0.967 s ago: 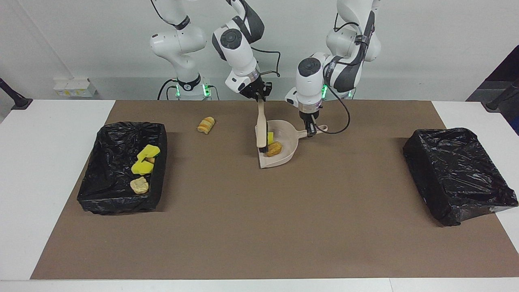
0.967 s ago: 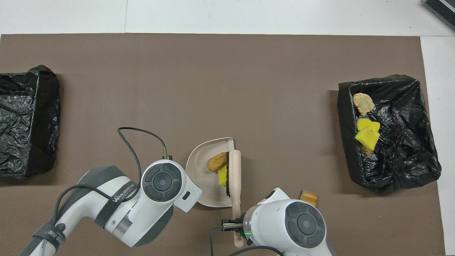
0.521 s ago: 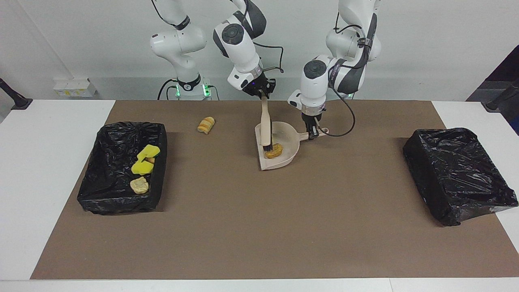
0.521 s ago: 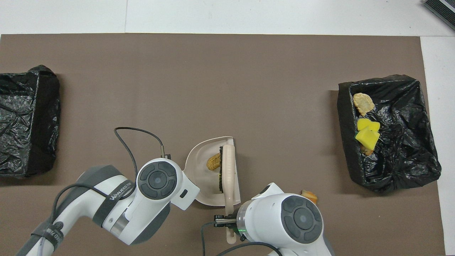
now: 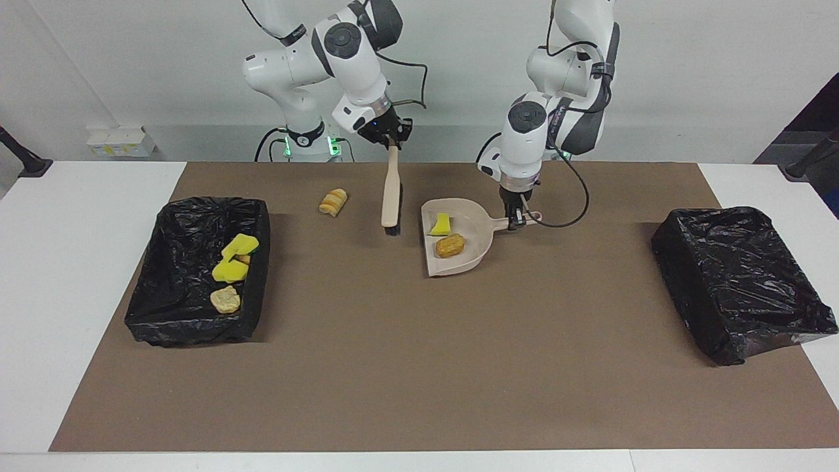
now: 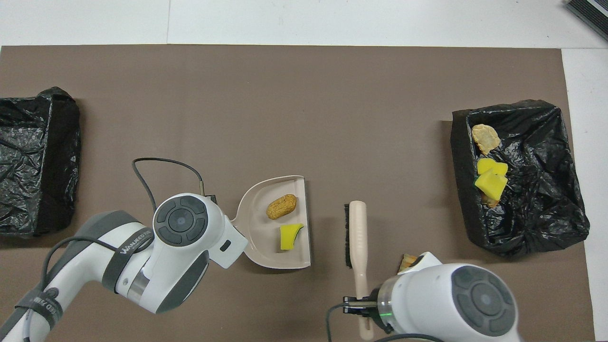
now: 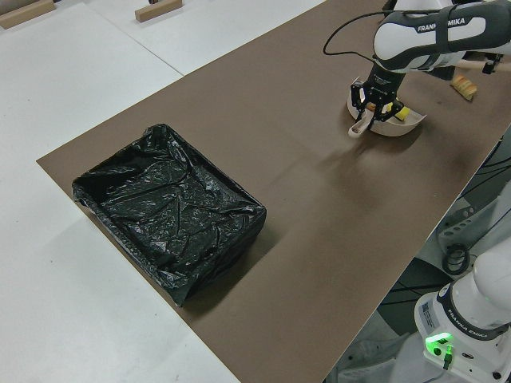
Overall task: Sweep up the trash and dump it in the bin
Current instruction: 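Move the brush with the right gripper to the bread piece near the bin, then sweep the bread piece into the dustpan with the right gripper's brush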
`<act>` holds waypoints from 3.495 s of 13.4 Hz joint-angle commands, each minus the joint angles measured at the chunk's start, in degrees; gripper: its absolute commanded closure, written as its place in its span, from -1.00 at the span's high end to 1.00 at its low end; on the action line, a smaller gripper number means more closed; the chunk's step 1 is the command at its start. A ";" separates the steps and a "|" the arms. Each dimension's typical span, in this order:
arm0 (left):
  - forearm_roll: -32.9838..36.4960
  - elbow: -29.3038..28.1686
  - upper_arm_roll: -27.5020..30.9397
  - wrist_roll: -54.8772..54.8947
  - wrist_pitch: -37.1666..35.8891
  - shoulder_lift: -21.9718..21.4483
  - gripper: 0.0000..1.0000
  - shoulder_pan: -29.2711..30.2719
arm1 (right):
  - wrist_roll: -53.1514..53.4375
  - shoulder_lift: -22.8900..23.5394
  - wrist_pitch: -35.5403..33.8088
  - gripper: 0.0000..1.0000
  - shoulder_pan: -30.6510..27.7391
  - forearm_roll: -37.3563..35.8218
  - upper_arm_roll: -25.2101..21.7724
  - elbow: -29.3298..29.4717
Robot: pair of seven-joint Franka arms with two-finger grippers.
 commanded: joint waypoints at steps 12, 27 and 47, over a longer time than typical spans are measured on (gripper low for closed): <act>0.13 -3.72 -0.86 -17.59 -7.36 -4.51 -1.00 -9.22 | 2.33 -18.67 -1.55 -1.00 -3.98 -18.79 -6.84 -20.70; 0.13 -3.63 -2.10 -25.43 -11.06 -4.16 -1.00 -12.38 | 6.64 -19.31 3.10 -1.00 -1.52 3.97 5.20 -24.85; 0.13 -3.45 -2.10 -25.07 -7.63 -3.19 -1.00 -11.33 | 16.05 -13.57 -6.55 -1.00 -3.80 -5.60 9.87 -15.69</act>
